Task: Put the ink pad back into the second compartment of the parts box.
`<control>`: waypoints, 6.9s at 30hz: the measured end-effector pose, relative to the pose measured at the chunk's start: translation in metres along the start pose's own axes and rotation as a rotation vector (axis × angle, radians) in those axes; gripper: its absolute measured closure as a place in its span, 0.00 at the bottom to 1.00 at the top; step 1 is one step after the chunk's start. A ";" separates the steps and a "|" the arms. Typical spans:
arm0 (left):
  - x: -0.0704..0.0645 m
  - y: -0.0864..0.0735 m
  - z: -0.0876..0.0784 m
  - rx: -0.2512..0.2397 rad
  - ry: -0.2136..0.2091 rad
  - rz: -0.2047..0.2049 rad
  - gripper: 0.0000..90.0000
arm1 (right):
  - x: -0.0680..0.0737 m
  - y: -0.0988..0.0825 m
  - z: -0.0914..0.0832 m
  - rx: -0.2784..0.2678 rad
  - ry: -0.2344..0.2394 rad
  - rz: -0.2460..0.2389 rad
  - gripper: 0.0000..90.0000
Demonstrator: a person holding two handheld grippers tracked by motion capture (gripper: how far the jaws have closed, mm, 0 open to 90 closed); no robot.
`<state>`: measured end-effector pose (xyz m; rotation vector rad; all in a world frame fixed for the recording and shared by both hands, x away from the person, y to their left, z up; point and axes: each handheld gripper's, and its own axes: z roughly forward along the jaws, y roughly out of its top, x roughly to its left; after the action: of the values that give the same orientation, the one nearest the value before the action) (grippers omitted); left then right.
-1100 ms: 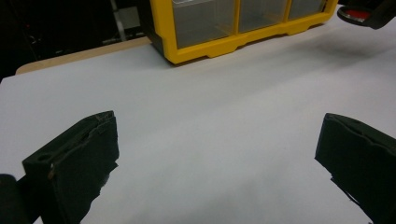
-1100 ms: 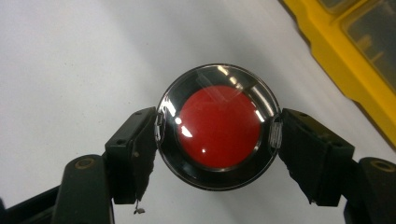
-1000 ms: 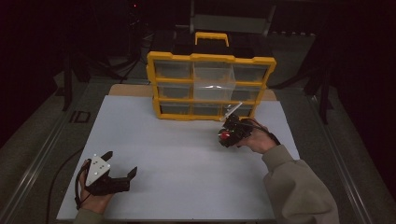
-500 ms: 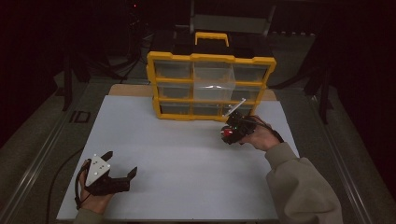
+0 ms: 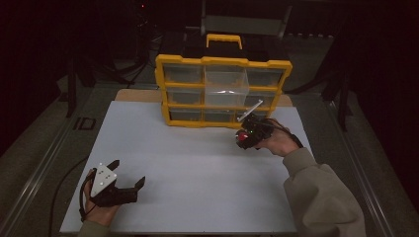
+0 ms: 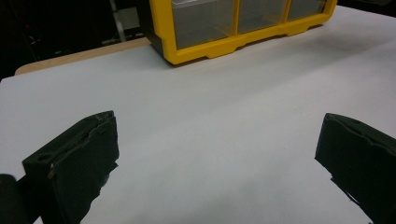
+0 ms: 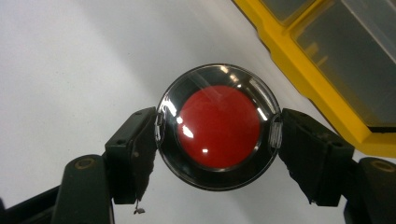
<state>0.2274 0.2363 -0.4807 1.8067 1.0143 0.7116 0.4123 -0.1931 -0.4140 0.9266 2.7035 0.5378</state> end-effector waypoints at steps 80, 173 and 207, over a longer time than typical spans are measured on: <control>0.000 0.000 0.000 -0.001 0.001 -0.003 0.00 | -0.020 0.029 -0.055 -0.024 -0.050 0.037 0.33; 0.000 0.000 0.000 -0.007 -0.001 -0.011 0.00 | -0.052 0.047 -0.116 -0.072 -0.093 0.087 0.33; 0.000 0.000 0.000 -0.007 -0.001 -0.010 0.00 | -0.056 0.065 -0.140 -0.097 -0.120 0.099 0.33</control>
<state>0.2276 0.2366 -0.4807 1.7948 1.0181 0.7071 0.4436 -0.2180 -0.2547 1.0358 2.5124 0.6070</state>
